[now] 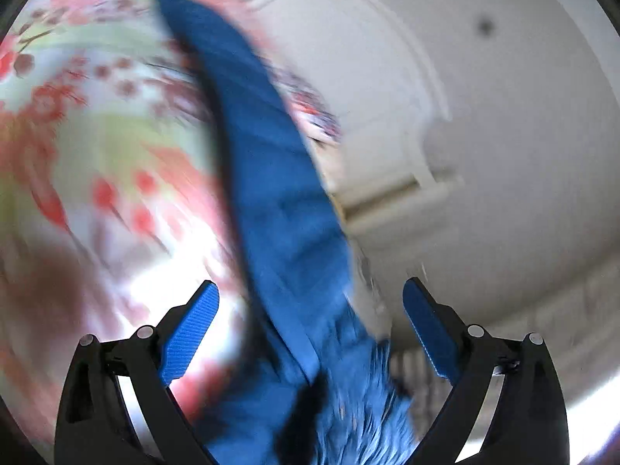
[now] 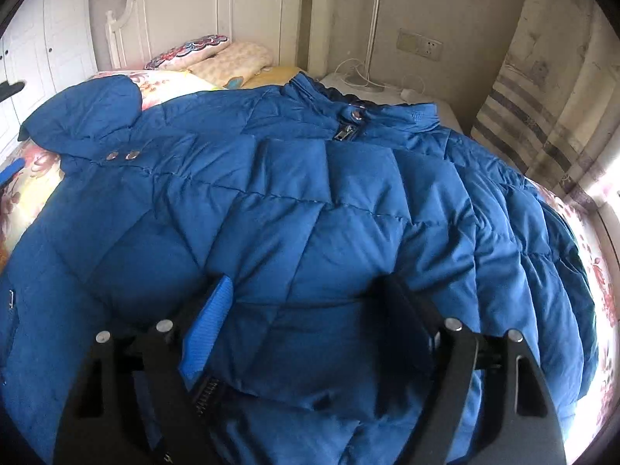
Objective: Fold large clothes
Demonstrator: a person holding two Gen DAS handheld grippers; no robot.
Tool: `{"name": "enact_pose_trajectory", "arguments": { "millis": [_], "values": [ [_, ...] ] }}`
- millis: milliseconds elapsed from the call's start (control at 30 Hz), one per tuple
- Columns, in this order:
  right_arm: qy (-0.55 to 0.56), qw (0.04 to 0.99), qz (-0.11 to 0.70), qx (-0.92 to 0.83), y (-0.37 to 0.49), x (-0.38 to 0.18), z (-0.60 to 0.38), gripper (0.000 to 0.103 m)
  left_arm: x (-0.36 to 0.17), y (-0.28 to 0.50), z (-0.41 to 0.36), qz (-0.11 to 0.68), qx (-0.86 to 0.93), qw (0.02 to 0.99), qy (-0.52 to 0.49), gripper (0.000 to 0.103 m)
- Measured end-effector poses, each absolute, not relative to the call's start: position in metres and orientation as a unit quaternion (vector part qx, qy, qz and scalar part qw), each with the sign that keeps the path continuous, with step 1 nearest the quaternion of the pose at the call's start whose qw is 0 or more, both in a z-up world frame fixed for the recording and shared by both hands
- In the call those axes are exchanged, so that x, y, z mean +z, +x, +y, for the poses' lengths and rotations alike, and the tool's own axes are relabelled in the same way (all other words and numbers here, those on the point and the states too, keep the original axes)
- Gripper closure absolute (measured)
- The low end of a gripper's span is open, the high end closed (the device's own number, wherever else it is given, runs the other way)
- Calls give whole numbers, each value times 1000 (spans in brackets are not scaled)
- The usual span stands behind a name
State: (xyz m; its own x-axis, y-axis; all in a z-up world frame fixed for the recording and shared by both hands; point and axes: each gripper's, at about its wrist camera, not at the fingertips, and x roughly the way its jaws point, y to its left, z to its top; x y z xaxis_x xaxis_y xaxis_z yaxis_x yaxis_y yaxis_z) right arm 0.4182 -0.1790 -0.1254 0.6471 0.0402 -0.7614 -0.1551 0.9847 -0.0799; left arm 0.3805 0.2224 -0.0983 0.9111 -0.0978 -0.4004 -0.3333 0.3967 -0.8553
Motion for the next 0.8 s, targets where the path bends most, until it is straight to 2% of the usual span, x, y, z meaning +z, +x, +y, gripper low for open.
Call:
{"name": "enact_pose_trajectory", "arguments": {
  "millis": [267,300,333,400,500,567,700,800],
  "values": [
    [-65,906,413,57,414,-128,-179,23,-100,427,345,191,119,786,-576,14],
    [-63,907,413,57,417,-128,-180,23,-100,432,351,187,120,787,-576,32],
    [-62,907,413,58,416,-128,-180,23,-102,438,360,185,119,786,-577,60],
    [-55,909,409,60,415,-127,-183,23,-109,449,369,196,98,776,-592,94],
    [-26,920,388,57,409,-120,-193,25,-91,444,355,173,112,803,-559,99],
    [34,936,347,52,398,-110,-215,26,-52,439,314,150,104,855,-485,99],
    [216,953,211,17,359,-100,-283,26,23,435,183,134,16,948,-289,99],
    [310,940,142,-16,336,-103,-322,25,41,431,72,150,-75,974,-151,99]
  ]
}}
